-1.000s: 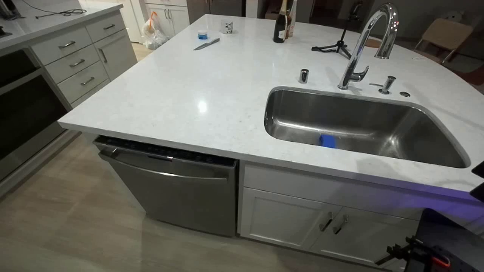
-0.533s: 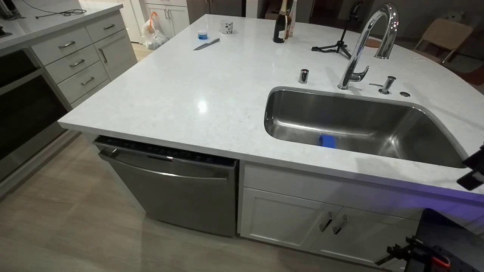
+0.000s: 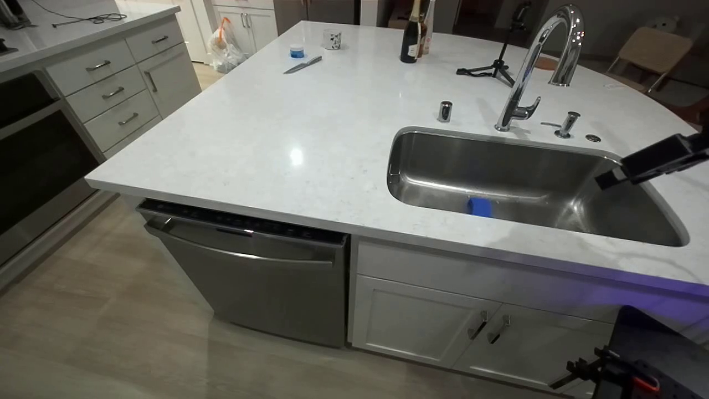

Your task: Pull out the tap nozzle

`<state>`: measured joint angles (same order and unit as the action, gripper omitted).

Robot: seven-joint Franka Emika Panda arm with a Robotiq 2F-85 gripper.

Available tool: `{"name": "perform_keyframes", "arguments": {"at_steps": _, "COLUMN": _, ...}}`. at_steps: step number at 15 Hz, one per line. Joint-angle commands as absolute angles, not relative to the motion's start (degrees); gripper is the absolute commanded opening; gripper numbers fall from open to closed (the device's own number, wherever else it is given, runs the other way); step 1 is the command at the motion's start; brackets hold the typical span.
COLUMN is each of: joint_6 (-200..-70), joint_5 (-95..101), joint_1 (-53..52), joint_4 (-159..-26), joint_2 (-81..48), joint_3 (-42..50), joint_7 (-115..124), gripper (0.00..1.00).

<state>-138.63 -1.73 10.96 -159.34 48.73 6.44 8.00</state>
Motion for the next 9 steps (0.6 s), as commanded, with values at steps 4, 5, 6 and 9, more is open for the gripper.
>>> {"name": "perform_keyframes", "arguments": {"at_steps": 4, "joint_6": -157.1, "joint_5": 6.4, "joint_1": 25.9, "joint_4": -159.3, "joint_2": 38.8, "joint_3": -4.1, "joint_7": 22.6, "gripper": 1.00}}
{"name": "perform_keyframes", "arguments": {"at_steps": 5, "joint_6": -158.9, "joint_5": 8.5, "joint_1": 29.3, "joint_4": -159.3, "joint_2": 38.0, "joint_3": -6.7, "joint_7": 25.6, "gripper": 1.00}}
{"name": "perform_keyframes", "arguments": {"at_steps": 6, "joint_6": -160.9, "joint_5": 10.7, "joint_1": 33.0, "joint_4": -159.3, "joint_2": 37.1, "joint_3": -9.4, "joint_7": 28.6, "gripper": 1.00}}
{"name": "perform_keyframes", "arguments": {"at_steps": 9, "joint_6": -165.2, "joint_5": 17.2, "joint_1": 45.8, "joint_4": -159.4, "joint_2": 36.3, "joint_3": -19.3, "joint_7": 38.0, "gripper": 1.00}}
